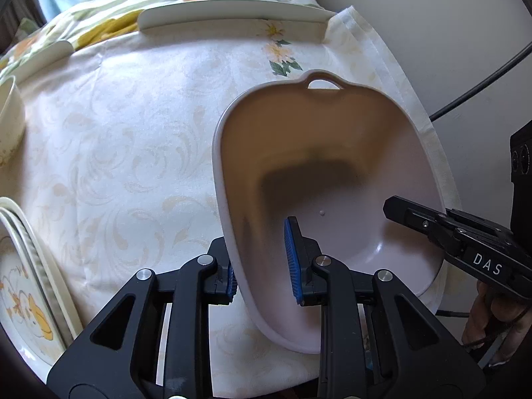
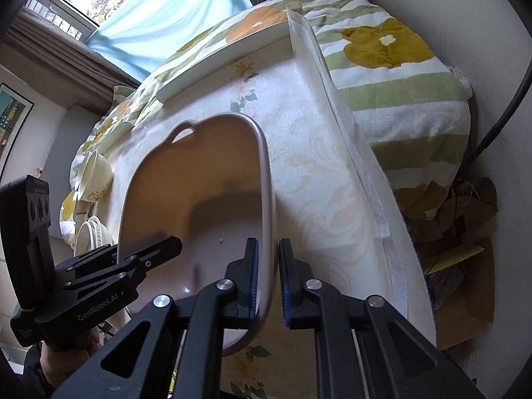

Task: Organize plates and bowls

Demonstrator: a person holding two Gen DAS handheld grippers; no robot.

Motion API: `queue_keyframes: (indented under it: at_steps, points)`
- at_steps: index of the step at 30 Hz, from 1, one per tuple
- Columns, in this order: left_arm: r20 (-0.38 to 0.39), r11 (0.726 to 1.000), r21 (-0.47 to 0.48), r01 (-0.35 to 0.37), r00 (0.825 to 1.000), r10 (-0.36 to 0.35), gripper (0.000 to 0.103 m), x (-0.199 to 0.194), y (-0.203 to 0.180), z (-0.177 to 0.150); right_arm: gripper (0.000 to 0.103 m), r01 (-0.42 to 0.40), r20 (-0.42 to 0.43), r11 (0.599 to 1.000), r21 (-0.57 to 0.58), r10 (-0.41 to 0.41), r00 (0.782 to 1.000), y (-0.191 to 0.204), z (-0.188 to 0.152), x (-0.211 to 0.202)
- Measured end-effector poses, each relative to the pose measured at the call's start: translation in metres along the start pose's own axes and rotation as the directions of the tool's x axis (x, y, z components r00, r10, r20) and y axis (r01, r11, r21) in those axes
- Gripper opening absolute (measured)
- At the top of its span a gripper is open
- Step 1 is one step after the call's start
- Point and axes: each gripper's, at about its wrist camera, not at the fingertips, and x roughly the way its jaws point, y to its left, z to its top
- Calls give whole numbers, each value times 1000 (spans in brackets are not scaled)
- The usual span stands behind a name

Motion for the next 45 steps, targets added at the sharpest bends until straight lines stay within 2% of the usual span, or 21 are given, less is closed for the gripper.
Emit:
queue_keyframes:
  at_steps: [6, 9, 10, 11, 12, 13, 14, 18, 22, 25, 28, 31, 33, 34, 36, 37, 38, 39, 41, 45]
  points:
    - [-29, 1000, 11, -25, 999, 26, 21, 5, -1, 2, 11, -28, 9, 999, 42, 28, 1000, -9, -1, 3]
    - [-42, 1000, 10, -19, 999, 20, 27, 8, -1, 2, 12, -42, 4, 997, 65, 42, 999, -11, 0, 6]
    - [-45, 1000, 8, -16, 999, 16, 30, 9, 0, 2, 15, -46, -1, 996, 73, 47, 999, -12, 1, 7]
    - [-44, 1000, 8, -18, 999, 18, 43, 10, 0, 2, 19, -56, -3, 995, 85, 57, 998, -13, 1, 8]
    - [-41, 1000, 10, -22, 999, 22, 66, 10, -1, 3, 22, -66, -2, 993, 97, 66, 998, -14, 1, 9]
    - [-33, 1000, 11, -23, 999, 23, 75, 9, -1, 2, 28, -72, -1, 992, 108, 72, 997, -15, 1, 9]
    - [-19, 1000, 14, -20, 1000, 21, 78, 7, -2, 2, 30, -73, 0, 991, 114, 74, 997, -15, 1, 10]
    - [-23, 999, 27, -32, 999, 33, 78, 6, -3, 2, 31, -66, 15, 991, 114, 65, 998, -13, 2, 7]
    - [-20, 999, 21, -45, 999, 46, 78, -5, 1, -1, 31, -27, 54, 995, 99, 22, 998, -10, 4, -10]
    - [-15, 998, 18, -67, 998, 67, 78, -24, 2, -7, 31, 32, 95, 997, 68, -38, 995, -4, 2, -35]
    - [22, 995, 7, -96, 995, 96, 78, -57, 8, -16, 31, 81, 135, 997, 9, -81, 987, 10, 2, -59]
    - [89, 992, -26, -121, 989, 123, 78, -98, 21, -25, 31, 70, 182, 995, -69, -57, 982, 34, 9, -80]
    - [139, 990, -54, -129, 981, 136, 78, -122, 33, -29, 31, 30, 192, 990, -137, -3, 981, 57, 16, -88]
    - [162, 988, -75, -135, 976, 145, 78, -132, 40, -30, 33, 6, 191, 985, -170, 27, 981, 69, 19, -90]
    - [211, 980, -132, -152, 961, 177, 81, -154, 59, -35, 57, -56, 174, 971, -234, 99, 980, 94, 25, -89]
    - [231, 974, -159, -161, 953, 195, 83, -163, 69, -35, 78, -85, 164, 963, -254, 130, 978, 106, 28, -87]
    - [252, 965, -193, -177, 942, 223, 89, -173, 82, -35, 94, -107, 162, 954, -279, 156, 974, 121, 30, -84]
    - [265, 956, -222, -190, 932, 247, 95, -182, 95, -33, 96, -117, 164, 947, -300, 172, 971, 133, 33, -81]
    - [285, 938, -279, -204, 916, 284, 99, -195, 123, -30, 96, -134, 154, 934, -330, 193, 969, 158, 35, -71]
    - [287, 914, -365, -180, 912, 294, 99, -213, 186, -22, 96, -132, 103, 927, -350, 178, 979, 205, 50, -46]
